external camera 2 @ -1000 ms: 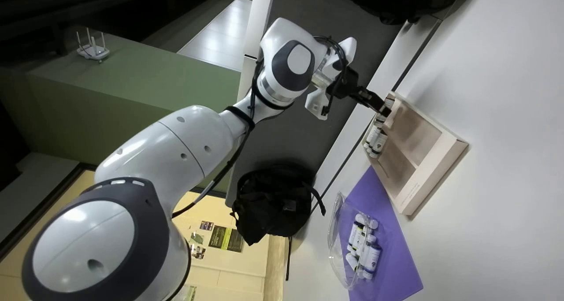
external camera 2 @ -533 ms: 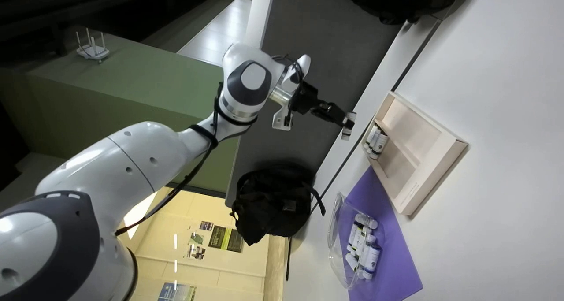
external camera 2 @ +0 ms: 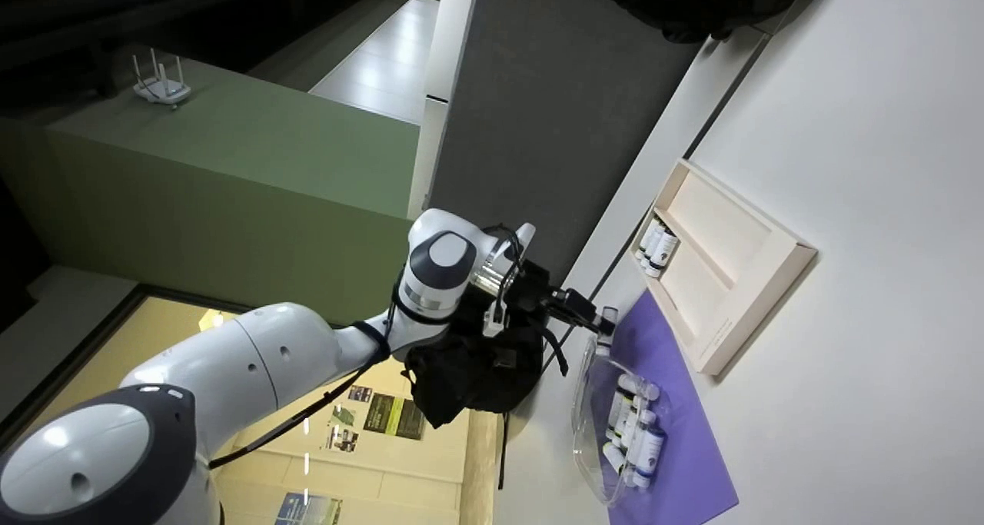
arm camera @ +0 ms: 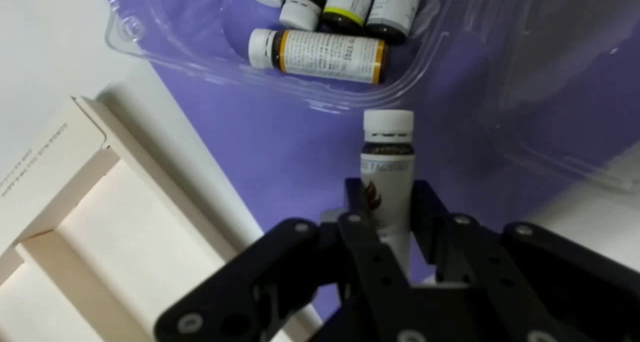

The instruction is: Remove the bottle from the right side of the tray and place it in the container

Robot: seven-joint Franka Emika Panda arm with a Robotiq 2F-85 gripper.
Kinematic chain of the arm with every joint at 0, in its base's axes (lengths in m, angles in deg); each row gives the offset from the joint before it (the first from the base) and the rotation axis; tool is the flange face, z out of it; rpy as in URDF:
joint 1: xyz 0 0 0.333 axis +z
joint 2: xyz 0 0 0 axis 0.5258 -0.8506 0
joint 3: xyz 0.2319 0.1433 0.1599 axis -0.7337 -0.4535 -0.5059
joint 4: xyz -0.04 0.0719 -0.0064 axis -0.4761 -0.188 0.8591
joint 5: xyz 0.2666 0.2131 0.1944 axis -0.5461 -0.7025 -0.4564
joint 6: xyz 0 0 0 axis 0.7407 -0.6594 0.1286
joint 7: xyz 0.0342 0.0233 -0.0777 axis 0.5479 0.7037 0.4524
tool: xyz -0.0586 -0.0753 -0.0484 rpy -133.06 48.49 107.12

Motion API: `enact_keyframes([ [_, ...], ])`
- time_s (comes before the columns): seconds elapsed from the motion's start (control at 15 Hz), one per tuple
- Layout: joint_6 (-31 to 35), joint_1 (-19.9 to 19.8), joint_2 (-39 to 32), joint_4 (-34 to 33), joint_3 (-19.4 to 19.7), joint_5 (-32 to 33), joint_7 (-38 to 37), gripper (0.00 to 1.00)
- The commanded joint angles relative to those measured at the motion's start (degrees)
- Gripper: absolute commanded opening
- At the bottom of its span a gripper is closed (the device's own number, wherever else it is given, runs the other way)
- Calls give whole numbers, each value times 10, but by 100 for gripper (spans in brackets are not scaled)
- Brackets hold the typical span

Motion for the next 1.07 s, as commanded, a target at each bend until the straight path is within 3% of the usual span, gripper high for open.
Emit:
enact_keyframes([
  [0.0, 19, 41, 56, 88, 3, 39, -12, 11],
  [0.6, 52, 78, 189, 226, 21, 117, -57, 11],
  [0.8, 33, 66, 226, 249, 9, 130, -47, 11],
  [1.0, -21, 44, 234, 248, -15, 109, 11, 11],
])
